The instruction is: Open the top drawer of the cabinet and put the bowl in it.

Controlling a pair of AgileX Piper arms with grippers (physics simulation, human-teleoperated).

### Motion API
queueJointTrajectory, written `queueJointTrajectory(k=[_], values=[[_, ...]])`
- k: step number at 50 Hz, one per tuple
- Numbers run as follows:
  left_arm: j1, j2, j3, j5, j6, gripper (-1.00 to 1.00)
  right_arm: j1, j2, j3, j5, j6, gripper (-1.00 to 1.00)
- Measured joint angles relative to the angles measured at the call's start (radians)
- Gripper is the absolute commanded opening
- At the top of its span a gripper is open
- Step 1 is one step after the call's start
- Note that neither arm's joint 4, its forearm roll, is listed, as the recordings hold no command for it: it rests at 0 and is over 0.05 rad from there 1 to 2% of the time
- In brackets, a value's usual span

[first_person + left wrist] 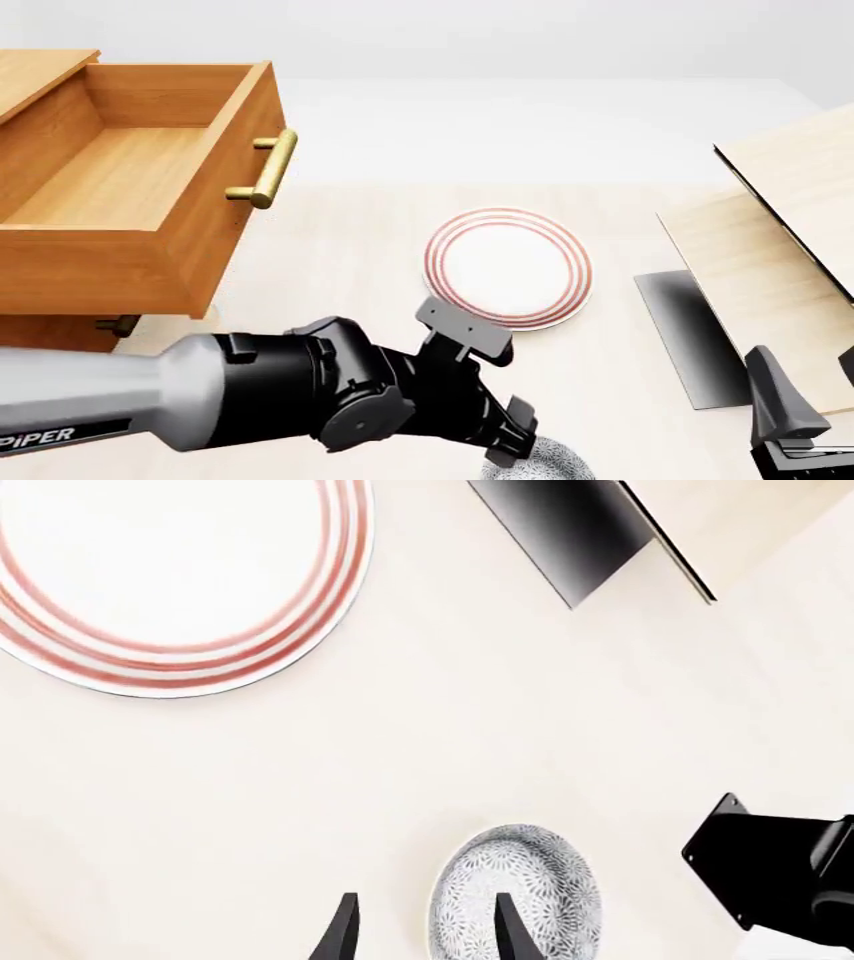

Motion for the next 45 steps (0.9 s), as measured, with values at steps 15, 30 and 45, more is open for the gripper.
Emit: queueJointTrajectory(k=[15, 30, 45], values=[[-0.012, 0.029, 0.026, -0.041, -0.023, 1.0, 0.0, 0.0, 0.0, 0.0, 0.0, 1.0], [-0.026, 0.068, 0.033, -0.074, -0.043, 1.0, 0.0, 0.0, 0.0, 0.0, 0.0, 1.0], [-0.038, 0.106, 0.047, -0.115, -0.066, 1.0, 0.0, 0.0, 0.0, 0.0, 0.0, 1.0]])
